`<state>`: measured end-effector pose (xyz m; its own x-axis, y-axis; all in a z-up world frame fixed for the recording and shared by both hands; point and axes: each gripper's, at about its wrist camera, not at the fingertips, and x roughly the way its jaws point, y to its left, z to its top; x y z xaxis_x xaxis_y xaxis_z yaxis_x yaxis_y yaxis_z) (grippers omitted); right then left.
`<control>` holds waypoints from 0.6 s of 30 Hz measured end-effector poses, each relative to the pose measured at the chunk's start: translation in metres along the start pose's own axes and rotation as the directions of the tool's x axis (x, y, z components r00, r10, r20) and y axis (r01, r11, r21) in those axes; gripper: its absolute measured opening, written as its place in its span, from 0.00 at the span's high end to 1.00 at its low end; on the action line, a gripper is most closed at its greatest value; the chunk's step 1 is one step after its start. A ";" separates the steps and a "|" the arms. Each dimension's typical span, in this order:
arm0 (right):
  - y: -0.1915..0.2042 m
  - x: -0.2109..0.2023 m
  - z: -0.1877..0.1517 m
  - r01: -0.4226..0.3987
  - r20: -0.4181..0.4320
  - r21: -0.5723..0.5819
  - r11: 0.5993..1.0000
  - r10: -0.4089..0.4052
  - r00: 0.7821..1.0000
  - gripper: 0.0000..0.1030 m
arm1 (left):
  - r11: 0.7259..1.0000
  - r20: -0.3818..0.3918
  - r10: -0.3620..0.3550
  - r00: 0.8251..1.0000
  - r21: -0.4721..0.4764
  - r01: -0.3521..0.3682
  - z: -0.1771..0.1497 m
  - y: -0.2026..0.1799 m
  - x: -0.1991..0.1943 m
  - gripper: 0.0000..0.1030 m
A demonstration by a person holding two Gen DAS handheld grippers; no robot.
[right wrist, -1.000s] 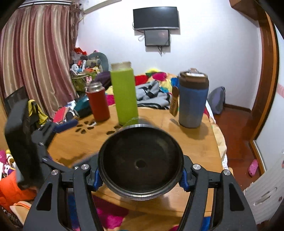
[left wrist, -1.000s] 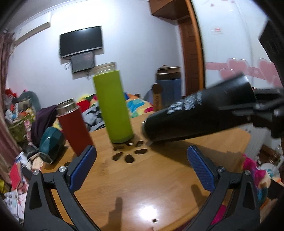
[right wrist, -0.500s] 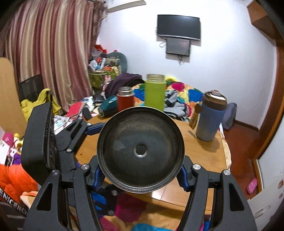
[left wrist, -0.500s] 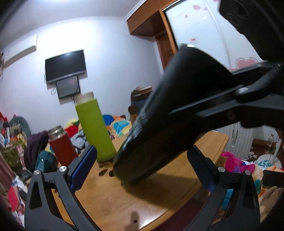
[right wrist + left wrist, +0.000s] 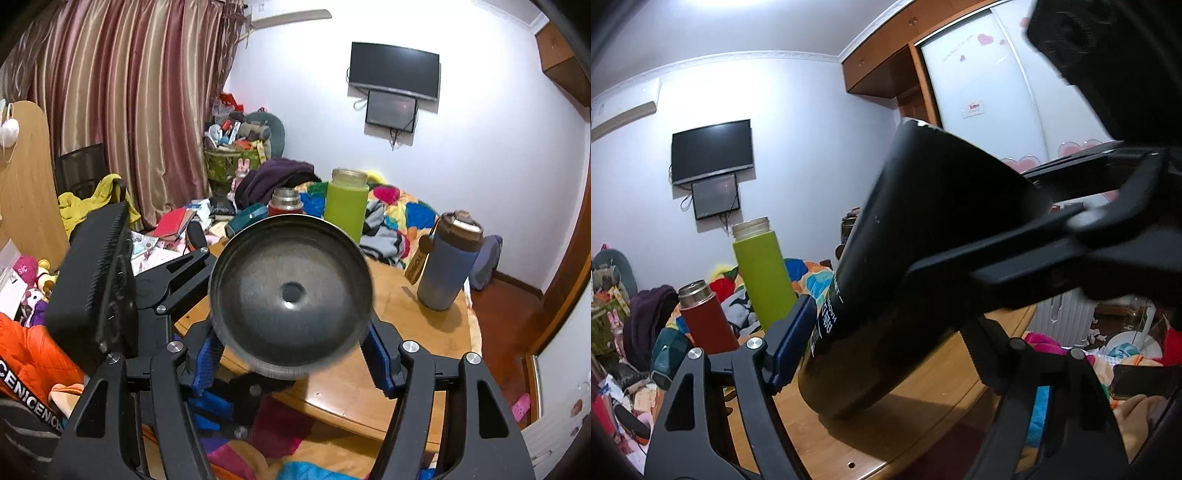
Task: Flip cup upside down
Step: 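Lift the black bottle with the right tool and rotate it upright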
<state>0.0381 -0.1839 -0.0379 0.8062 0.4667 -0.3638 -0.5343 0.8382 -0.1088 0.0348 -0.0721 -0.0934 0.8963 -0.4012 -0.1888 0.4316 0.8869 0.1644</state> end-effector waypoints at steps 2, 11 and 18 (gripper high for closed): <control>0.000 -0.010 0.001 0.026 0.040 -0.004 1.000 -0.026 0.999 0.26 | 0.999 -0.008 0.026 1.000 -0.018 -0.027 0.002 0.006 0.001 0.28; -0.022 -0.014 -0.001 0.137 0.073 0.095 0.986 -0.144 0.987 0.24 | 0.989 -0.018 0.097 0.995 -0.110 -0.099 0.014 0.037 -0.002 0.37; -0.033 -0.001 -0.007 0.169 0.069 0.153 0.974 -0.181 0.981 0.24 | 0.980 -0.080 0.069 0.994 -0.179 -0.082 0.022 0.059 0.008 0.38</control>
<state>0.0527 -0.2138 -0.0403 0.9053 0.3252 -0.2732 -0.3449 0.9383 -0.0260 0.0695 -0.0283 -0.0636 0.9128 -0.3196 -0.2542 0.3313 0.9435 0.0034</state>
